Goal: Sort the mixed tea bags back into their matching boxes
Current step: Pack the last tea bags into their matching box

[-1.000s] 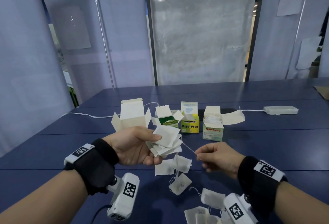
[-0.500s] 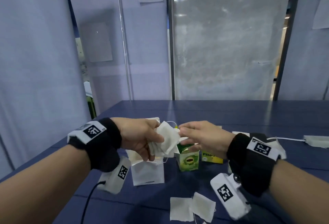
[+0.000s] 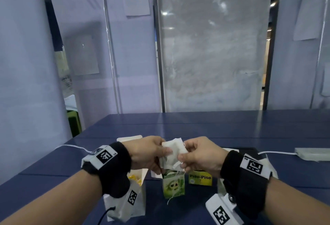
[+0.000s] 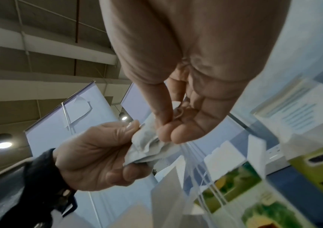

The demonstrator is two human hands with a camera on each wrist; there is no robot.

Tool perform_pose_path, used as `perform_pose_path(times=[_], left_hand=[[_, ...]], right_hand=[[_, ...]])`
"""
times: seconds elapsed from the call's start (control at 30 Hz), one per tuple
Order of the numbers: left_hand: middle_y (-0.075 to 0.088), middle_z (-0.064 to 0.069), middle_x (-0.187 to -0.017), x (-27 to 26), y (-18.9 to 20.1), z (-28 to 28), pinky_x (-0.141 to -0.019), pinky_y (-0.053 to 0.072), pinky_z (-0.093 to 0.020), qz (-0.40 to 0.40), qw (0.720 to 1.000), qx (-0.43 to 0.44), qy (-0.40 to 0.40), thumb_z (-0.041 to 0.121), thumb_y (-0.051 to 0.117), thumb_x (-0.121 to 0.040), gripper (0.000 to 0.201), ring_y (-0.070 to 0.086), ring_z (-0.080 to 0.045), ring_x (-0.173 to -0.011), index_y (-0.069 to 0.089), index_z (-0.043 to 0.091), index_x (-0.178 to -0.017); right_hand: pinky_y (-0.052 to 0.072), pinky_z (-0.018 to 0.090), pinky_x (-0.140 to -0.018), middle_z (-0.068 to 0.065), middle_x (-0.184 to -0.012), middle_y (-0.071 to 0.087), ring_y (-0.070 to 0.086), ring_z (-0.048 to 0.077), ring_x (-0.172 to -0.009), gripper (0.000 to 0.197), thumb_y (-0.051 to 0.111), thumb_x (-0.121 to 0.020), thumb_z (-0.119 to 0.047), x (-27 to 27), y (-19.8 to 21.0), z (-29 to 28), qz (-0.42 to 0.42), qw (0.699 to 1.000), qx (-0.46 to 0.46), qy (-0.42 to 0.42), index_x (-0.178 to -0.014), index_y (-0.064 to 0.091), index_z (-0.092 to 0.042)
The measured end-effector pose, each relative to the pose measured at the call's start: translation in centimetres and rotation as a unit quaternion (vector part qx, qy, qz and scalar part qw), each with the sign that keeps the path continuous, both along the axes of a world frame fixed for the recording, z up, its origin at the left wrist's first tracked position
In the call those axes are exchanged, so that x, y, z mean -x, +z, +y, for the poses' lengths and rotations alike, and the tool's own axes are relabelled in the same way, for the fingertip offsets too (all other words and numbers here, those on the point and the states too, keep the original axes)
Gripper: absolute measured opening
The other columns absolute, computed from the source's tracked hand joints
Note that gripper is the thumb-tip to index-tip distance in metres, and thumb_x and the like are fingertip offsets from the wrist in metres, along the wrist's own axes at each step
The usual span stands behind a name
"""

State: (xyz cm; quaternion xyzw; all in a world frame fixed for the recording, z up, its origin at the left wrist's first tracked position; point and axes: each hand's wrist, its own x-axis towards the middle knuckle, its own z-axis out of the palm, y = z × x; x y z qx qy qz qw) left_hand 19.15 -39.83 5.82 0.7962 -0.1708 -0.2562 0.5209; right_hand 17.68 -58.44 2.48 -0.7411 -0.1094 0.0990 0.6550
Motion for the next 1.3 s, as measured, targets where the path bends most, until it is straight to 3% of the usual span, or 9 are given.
perform_pose_path(times=[0.2,0.4,0.57,0.67,0.87,1.0,1.07,1.2,1.3], left_hand=[[0.059,-0.014,-0.074,-1.4,-1.9,-4.2,-0.042,0.044,-0.024,-0.016,0.996,0.065,0.053,0.021,0.042,-0.102,0.023,0.053,-0.020,-0.049,0.053,0.001,-0.099],[0.056,-0.012,-0.070,-1.9,-3.6,-7.9,-0.047,0.036,-0.026,-0.020,0.994,0.080,0.072,0.026,0.037,-0.103,0.026,0.048,-0.017,-0.047,0.050,0.008,-0.089],[0.057,-0.005,-0.063,-1.9,-4.5,-11.2,-0.044,0.031,-0.021,0.000,0.996,0.075,0.043,0.039,0.031,-0.103,0.044,0.043,-0.014,-0.047,0.058,0.012,-0.083],[0.053,-0.005,-0.058,-1.9,-4.5,-13.0,-0.039,0.027,-0.017,-0.025,0.997,0.044,0.052,0.046,0.032,-0.101,0.046,0.040,-0.011,-0.039,0.053,0.007,-0.090],[0.046,-0.006,-0.061,-2.5,-2.3,-16.4,-0.035,0.025,-0.014,-0.035,0.995,0.032,0.093,0.058,0.032,-0.096,0.068,0.036,-0.013,-0.040,0.034,0.000,-0.131],[0.044,-0.008,-0.061,-2.7,-0.1,-18.2,-0.038,0.025,-0.015,-0.032,0.997,0.034,0.066,0.062,0.030,-0.095,0.078,0.036,-0.015,-0.040,0.033,-0.004,-0.136],[0.044,-0.008,-0.062,-3.1,0.9,-18.7,-0.040,0.023,-0.016,-0.034,0.998,0.041,0.035,0.059,0.036,-0.095,0.072,0.035,-0.014,-0.042,0.039,-0.004,-0.130],[0.049,-0.005,-0.066,-3.3,2.5,-18.9,-0.039,0.026,-0.017,-0.065,0.994,0.005,-0.087,0.021,0.049,-0.098,0.015,0.035,-0.012,-0.048,0.055,0.008,-0.102],[0.045,-0.002,-0.063,-3.6,2.6,-19.0,-0.039,0.027,-0.018,-0.085,0.989,-0.028,-0.116,0.012,0.043,-0.100,0.011,0.034,-0.010,-0.048,0.054,0.009,-0.099]], right_hand=[[0.047,0.022,-0.048,0.006,-0.070,0.064,0.057,0.013,-0.053,0.023,0.065,-0.082,0.009,-0.2,0.4,-3.7,0.021,0.999,0.039,-0.007,-0.104,0.064,0.004],[0.045,0.022,-0.052,0.005,-0.079,0.059,0.050,0.011,-0.057,0.022,0.041,-0.102,-0.018,0.6,-0.7,-5.3,0.057,0.998,0.005,-0.027,-0.109,0.059,-0.008],[0.041,0.018,-0.044,0.006,-0.079,0.056,0.045,0.008,-0.052,0.025,0.034,-0.101,-0.012,1.3,-2.1,-6.7,0.042,0.994,0.062,-0.082,-0.103,0.059,-0.009],[0.041,0.019,-0.047,0.005,-0.078,0.057,0.047,0.009,-0.054,0.023,0.037,-0.101,-0.011,1.6,-2.0,-8.0,0.052,0.993,0.047,-0.090,-0.099,0.059,-0.009],[0.047,0.024,-0.054,0.010,-0.089,0.061,0.058,0.014,-0.061,0.016,0.048,-0.099,-0.010,1.0,0.5,-11.2,0.026,0.991,0.075,-0.104,-0.109,0.060,-0.006],[0.049,0.027,-0.056,0.007,-0.082,0.063,0.061,0.018,-0.065,0.011,0.055,-0.095,-0.009,0.7,2.1,-13.2,0.015,0.990,0.063,-0.127,-0.102,0.063,-0.008],[0.048,0.027,-0.055,0.010,-0.084,0.064,0.059,0.017,-0.064,0.016,0.056,-0.095,-0.010,0.7,2.4,-14.0,0.015,0.991,0.027,-0.130,-0.108,0.063,-0.004],[0.045,0.022,-0.048,0.007,-0.079,0.065,0.055,0.012,-0.056,0.017,0.059,-0.093,-0.010,0.7,2.5,-15.1,0.012,0.989,-0.034,-0.144,-0.109,0.063,-0.008],[0.044,0.022,-0.047,0.005,-0.073,0.060,0.052,0.010,-0.053,0.016,0.058,-0.093,-0.009,0.6,2.4,-15.4,0.005,0.989,-0.018,-0.148,-0.108,0.063,-0.009]])
